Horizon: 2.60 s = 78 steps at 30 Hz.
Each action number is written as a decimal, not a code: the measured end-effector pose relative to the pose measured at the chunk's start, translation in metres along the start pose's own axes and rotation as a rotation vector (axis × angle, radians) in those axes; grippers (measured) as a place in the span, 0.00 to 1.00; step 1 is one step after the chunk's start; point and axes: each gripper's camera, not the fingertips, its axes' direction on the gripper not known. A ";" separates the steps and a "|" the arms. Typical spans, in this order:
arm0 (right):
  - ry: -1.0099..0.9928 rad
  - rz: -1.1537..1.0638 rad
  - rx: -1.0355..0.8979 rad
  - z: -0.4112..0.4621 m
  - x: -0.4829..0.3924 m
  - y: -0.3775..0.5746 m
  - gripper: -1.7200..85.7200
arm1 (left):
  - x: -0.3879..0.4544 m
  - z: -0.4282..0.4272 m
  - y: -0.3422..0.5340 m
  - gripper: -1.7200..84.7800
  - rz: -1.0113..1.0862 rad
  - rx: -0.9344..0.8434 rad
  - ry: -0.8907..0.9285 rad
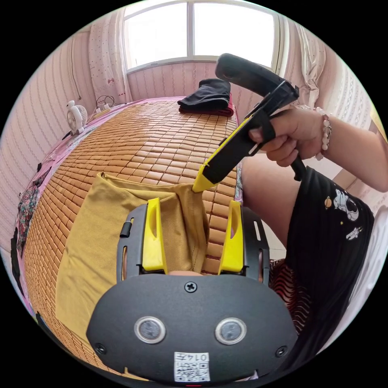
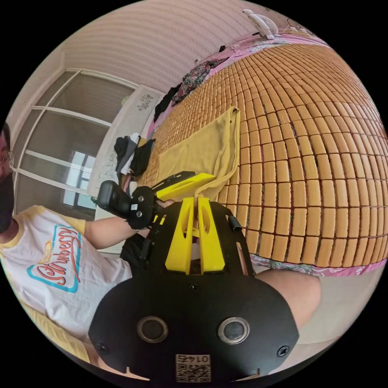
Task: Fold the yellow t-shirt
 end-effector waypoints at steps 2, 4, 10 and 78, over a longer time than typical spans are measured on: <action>-0.104 0.012 0.043 -0.013 -0.001 -0.003 0.05 | -0.008 0.006 -0.002 0.14 -0.054 -0.012 -0.003; -0.088 0.020 0.026 -0.015 -0.003 -0.005 0.06 | -0.021 0.013 -0.003 0.07 -0.169 -0.037 0.008; 0.030 0.129 0.136 -0.042 0.006 0.006 0.11 | -0.017 0.001 0.009 0.03 -0.173 -0.058 0.032; 0.224 -0.521 0.034 0.169 -0.283 0.040 0.05 | -0.146 -0.131 0.088 0.03 -0.872 0.036 -0.230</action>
